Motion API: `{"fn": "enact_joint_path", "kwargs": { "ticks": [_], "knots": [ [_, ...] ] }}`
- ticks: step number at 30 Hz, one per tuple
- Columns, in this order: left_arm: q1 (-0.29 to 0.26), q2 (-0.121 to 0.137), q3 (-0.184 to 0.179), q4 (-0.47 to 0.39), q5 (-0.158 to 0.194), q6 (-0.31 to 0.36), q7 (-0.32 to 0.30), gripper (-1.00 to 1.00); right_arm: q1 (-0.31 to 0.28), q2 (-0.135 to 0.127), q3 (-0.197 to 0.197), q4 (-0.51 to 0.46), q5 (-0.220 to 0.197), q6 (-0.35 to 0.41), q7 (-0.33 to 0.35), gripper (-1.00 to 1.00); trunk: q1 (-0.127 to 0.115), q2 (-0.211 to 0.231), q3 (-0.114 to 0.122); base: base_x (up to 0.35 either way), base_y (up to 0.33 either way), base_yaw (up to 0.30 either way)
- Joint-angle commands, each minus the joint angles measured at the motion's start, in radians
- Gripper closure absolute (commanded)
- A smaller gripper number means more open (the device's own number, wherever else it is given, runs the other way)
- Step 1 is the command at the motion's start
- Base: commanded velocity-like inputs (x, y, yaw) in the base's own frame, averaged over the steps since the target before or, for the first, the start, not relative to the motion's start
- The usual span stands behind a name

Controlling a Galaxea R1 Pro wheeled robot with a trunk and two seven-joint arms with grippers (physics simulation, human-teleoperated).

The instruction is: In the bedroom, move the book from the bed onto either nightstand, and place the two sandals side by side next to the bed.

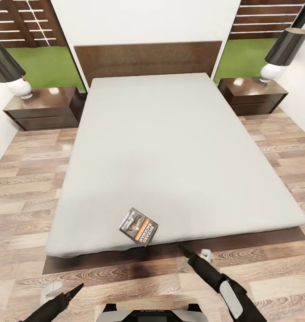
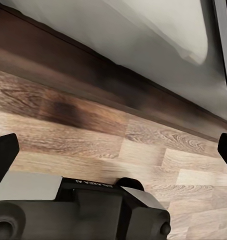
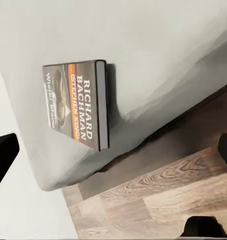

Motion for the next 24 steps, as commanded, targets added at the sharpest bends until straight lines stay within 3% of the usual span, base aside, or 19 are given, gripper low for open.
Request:
{"fn": "enact_joint_path", "kwargs": {
  "ticks": [1, 2, 3, 6, 9, 15, 24],
  "knots": [
    [0.0, -0.002, 0.001, 0.0, 0.008, 0.01, -0.004, -1.0, 0.0, 0.0, 0.004, -0.017, -0.087, 0.086, 0.03, -1.0, 0.0, -0.001, -0.001, 0.0, 0.0, 0.0],
    [0.0, -0.002, 0.001, 0.0, 0.008, 0.01, -0.004, -1.0, 0.0, 0.0, 0.012, -0.027, -0.13, 0.162, 0.064, -1.0, 0.0, -0.001, -0.001, 0.0, 0.0, 0.0],
    [0.0, -0.003, 0.001, 0.0, 0.007, 0.01, -0.004, -1.0, 0.0, 0.0, 0.015, -0.033, -0.146, 0.202, 0.093, -1.0, 0.0, -0.001, -0.001, 0.0, 0.0, 0.0],
    [0.0, -0.003, 0.0, 0.001, 0.007, 0.01, -0.004, -1.0, 0.0, 0.0, 0.02, -0.038, -0.168, 0.263, 0.166, -1.0, 0.0, -0.001, -0.001, 0.0, 0.0, 0.0],
    [0.0, -0.003, 0.0, 0.001, 0.007, 0.01, -0.004, -1.0, 0.0, 0.001, 0.027, -0.04, -0.17, 0.275, 0.183, -1.0, 0.0, -0.001, -0.001, 0.0, 0.0, 0.0],
    [0.0, -0.003, 0.001, 0.001, 0.007, 0.01, -0.004, -1.0, 0.0, 0.002, 0.077, -0.039, -0.172, 0.269, 0.185, -1.0, 0.0, -0.001, -0.001, 0.0, 0.0, 0.0],
    [0.0, -0.003, 0.001, 0.001, 0.008, 0.01, -0.005, -1.0, 0.0, 0.003, 0.083, -0.034, -0.173, 0.266, 0.184, -1.0, 0.0, -0.001, -0.001, 0.0, 0.0, 0.003]
  ]
}}
